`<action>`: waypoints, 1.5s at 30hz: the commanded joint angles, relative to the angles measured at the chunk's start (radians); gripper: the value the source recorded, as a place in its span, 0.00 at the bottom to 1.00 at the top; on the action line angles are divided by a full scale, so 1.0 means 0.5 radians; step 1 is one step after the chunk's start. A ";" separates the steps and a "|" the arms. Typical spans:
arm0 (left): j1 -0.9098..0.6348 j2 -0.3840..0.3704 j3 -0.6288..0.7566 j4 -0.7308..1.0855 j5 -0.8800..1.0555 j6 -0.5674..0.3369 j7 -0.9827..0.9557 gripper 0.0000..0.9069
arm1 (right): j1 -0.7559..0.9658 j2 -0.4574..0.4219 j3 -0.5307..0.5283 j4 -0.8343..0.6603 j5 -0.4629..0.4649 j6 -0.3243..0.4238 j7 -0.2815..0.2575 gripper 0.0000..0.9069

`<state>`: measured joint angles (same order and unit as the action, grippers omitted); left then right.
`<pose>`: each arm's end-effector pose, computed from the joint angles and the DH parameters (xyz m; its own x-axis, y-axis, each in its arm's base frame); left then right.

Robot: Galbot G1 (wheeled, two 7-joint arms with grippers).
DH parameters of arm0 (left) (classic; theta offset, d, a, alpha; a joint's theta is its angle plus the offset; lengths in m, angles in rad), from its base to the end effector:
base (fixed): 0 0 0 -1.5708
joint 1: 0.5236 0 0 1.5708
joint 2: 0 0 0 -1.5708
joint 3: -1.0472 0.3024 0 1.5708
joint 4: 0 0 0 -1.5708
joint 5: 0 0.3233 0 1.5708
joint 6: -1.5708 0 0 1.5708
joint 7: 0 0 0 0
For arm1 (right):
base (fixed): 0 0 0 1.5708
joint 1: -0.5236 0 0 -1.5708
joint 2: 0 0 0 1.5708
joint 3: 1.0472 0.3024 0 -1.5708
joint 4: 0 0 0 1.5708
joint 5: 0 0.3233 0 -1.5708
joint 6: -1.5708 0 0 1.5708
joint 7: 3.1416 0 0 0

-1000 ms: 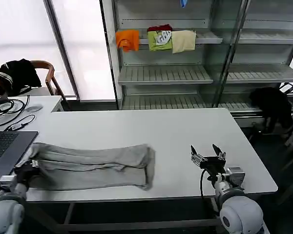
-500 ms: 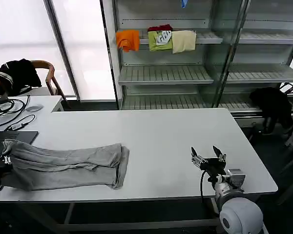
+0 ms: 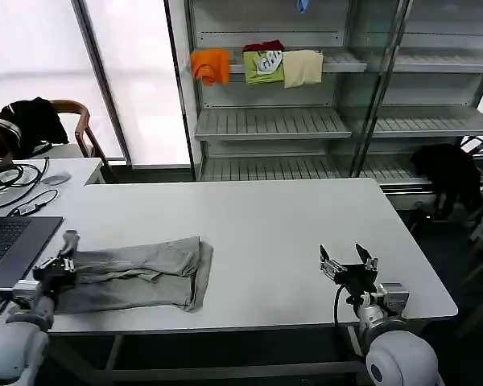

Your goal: Fold and organize the clothes.

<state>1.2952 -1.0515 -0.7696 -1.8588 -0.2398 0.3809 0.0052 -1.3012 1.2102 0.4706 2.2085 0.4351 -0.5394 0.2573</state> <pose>0.2558 0.1700 -0.2147 -0.9561 -0.1716 0.2376 -0.0927 0.9461 0.3103 0.2240 -0.0259 -0.1694 -0.9744 -0.0457 0.2201 -0.0419 0.9989 0.0218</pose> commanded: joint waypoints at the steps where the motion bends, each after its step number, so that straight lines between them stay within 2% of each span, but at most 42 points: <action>1: -0.007 -0.129 0.363 -0.225 0.074 0.119 -0.126 0.01 | -0.022 0.001 0.010 0.006 0.001 0.003 0.001 1.00; 33: -0.223 -0.352 0.991 -0.250 0.196 0.273 -0.271 0.01 | -0.199 0.055 -0.024 0.042 -0.129 0.062 -0.008 1.00; 45: -0.341 -0.385 1.056 -0.136 0.188 0.303 -0.288 0.01 | -0.205 0.069 -0.048 0.007 -0.157 0.081 -0.013 1.00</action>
<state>1.1546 -1.2338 -0.2761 -1.9469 -0.1491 0.5253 -0.1376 -1.4013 1.2448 0.4491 2.2143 0.3594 -0.5016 0.2503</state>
